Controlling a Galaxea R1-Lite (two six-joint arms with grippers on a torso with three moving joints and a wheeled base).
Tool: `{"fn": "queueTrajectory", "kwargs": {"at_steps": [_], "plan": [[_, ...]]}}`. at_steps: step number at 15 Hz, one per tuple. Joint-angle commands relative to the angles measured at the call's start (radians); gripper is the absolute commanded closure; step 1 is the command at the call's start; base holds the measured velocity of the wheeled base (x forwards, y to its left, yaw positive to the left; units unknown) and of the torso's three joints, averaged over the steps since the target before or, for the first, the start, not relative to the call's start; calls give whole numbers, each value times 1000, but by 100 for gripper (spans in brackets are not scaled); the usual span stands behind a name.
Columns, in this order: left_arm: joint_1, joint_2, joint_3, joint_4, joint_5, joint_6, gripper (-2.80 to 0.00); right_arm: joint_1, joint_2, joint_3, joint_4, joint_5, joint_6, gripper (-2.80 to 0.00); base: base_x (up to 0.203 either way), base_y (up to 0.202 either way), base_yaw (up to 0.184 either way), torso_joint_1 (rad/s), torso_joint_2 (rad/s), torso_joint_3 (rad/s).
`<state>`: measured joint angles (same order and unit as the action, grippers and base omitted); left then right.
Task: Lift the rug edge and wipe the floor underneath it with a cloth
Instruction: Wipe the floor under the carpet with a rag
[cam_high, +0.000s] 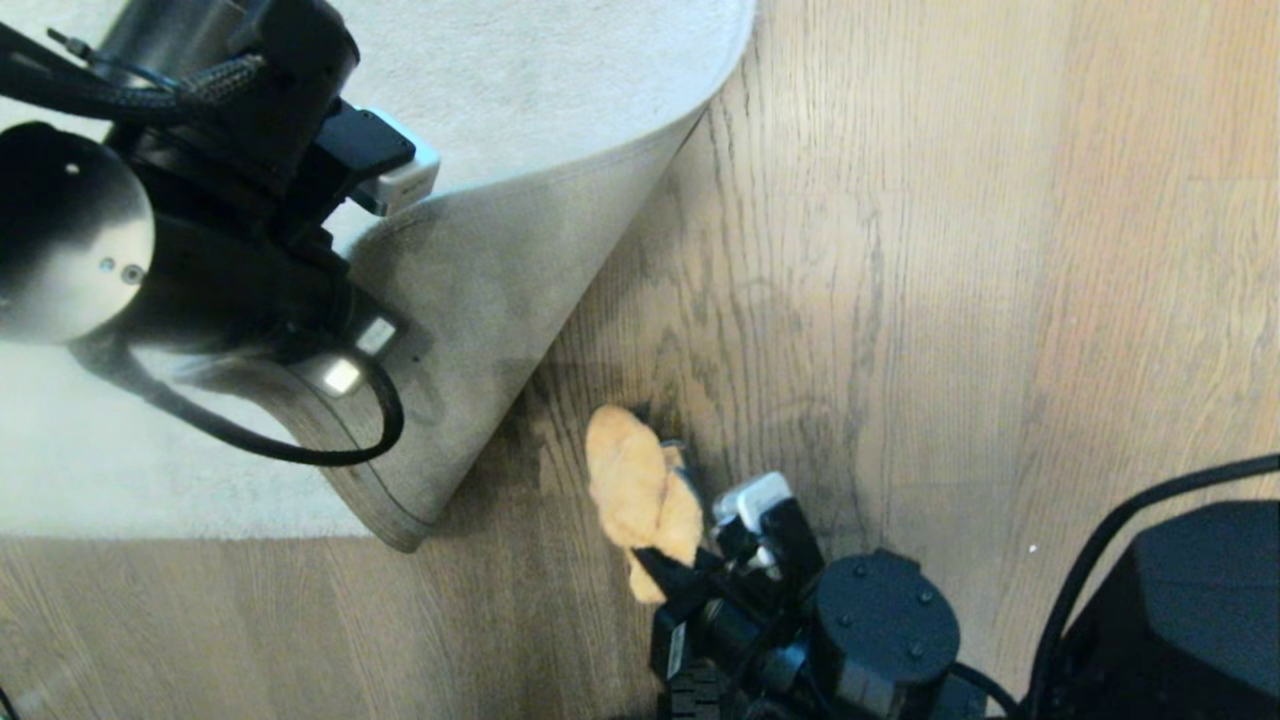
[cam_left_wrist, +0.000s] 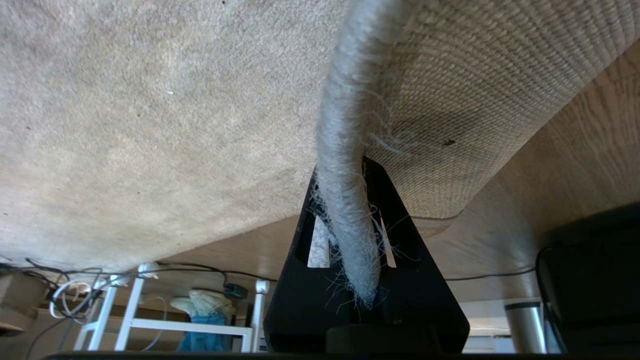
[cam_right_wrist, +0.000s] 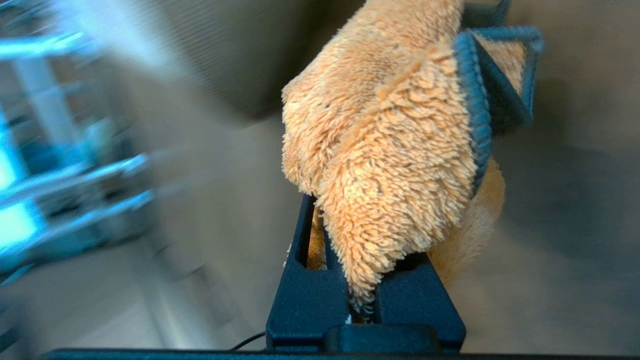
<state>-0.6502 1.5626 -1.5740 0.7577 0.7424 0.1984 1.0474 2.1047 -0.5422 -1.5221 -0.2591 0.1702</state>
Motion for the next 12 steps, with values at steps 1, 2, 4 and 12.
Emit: {"fn": "queueTrajectory", "kwargs": {"at_steps": [1, 2, 4, 12], "plan": [[-3, 5, 2, 6, 10, -15, 0, 122, 78, -39, -41, -1, 0, 0, 0, 0, 0, 0, 0, 0], [-3, 5, 6, 6, 11, -16, 0, 156, 116, -69, -41, -1, 0, 0, 0, 0, 0, 0, 0, 0], [-3, 4, 13, 6, 11, -16, 0, 187, 187, -147, -41, -2, 0, 0, 0, 0, 0, 0, 0, 0], [-14, 5, 17, 6, 11, -16, 0, 120, 190, -119, -41, -60, 21, 0, 0, 0, 0, 0, 0, 0]]}}
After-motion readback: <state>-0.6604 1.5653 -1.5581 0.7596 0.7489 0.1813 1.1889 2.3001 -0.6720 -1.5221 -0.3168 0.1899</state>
